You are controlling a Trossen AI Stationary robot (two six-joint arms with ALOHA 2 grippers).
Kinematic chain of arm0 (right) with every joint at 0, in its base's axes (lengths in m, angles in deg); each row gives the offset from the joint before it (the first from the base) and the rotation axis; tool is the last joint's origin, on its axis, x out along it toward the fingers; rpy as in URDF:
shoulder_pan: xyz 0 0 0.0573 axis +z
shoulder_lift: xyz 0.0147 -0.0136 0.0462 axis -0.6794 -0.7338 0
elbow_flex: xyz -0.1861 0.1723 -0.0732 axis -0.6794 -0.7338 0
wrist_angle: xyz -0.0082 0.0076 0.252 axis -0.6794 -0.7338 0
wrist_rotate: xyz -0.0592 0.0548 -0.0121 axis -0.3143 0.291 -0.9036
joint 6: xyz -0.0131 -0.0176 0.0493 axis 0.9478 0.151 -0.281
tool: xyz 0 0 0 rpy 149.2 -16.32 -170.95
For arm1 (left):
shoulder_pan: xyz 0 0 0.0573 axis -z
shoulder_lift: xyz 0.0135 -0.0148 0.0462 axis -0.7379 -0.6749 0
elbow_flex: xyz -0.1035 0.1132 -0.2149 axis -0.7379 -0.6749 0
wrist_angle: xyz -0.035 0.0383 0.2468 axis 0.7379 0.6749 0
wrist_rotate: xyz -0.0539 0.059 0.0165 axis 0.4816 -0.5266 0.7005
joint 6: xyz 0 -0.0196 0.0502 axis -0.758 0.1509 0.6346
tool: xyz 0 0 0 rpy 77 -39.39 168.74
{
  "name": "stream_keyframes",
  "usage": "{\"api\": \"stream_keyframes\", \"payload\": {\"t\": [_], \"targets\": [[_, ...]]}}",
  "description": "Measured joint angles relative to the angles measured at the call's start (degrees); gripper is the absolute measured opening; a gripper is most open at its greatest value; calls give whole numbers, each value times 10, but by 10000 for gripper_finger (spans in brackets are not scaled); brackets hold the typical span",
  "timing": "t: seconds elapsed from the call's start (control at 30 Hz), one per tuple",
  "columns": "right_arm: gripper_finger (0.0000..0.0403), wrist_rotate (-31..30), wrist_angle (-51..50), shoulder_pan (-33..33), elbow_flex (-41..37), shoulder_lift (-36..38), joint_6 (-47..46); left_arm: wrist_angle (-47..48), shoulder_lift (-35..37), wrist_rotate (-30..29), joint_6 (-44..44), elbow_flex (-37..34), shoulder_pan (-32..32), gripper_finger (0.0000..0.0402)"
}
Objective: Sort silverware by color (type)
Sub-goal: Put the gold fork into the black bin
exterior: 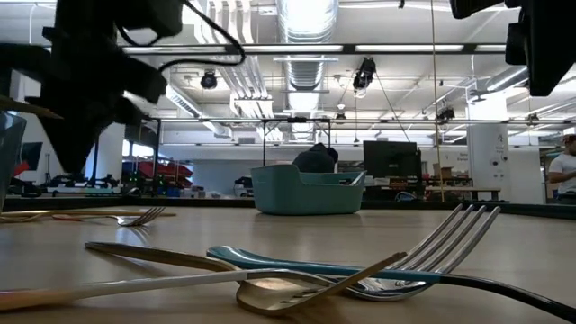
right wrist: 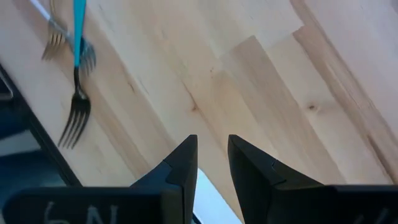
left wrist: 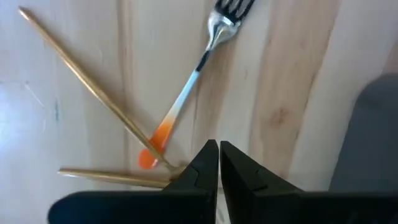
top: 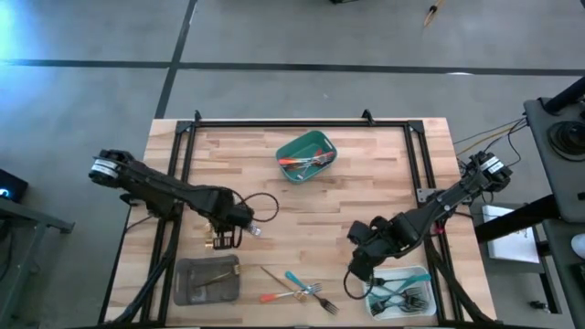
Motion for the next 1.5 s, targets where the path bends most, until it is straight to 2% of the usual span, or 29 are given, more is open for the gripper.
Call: {"api": "stream_keyframes", "payload": {"t": [0.13, 0.3, 0.47, 0.57, 0.67, 0.8, 0.9, 1.1, 1.5], "targets": [[82, -9, 1, 0, 0, 0, -45, -58, 84, 3, -40, -47, -4, 0], [82, -66, 1, 0, 0, 0, -78, -86, 192, 3, -122, -137, -13, 0], [82, -114, 3, -8, 0, 0, -82, -96, 256, 3, -178, -203, -27, 0], [82, -121, 4, -14, 0, 0, -82, -95, 278, 2, -197, -221, -33, 10], [82, -121, 4, -20, 0, 0, -82, -97, 287, -11, -205, -226, -40, 32], [82, -121, 4, -30, 0, 0, -82, -84, 282, -78, -223, -230, -45, 71], [82, -122, 7, -35, 0, 0, -82, -63, 268, -114, -289, -231, -53, 100], [82, -122, 13, -36, 0, 0, -73, -59, 239, -117, -401, -236, -56, 143], [82, -121, 16, -36, 0, 0, 25, -65, 206, -122, -501, -233, -56, 153]]}}
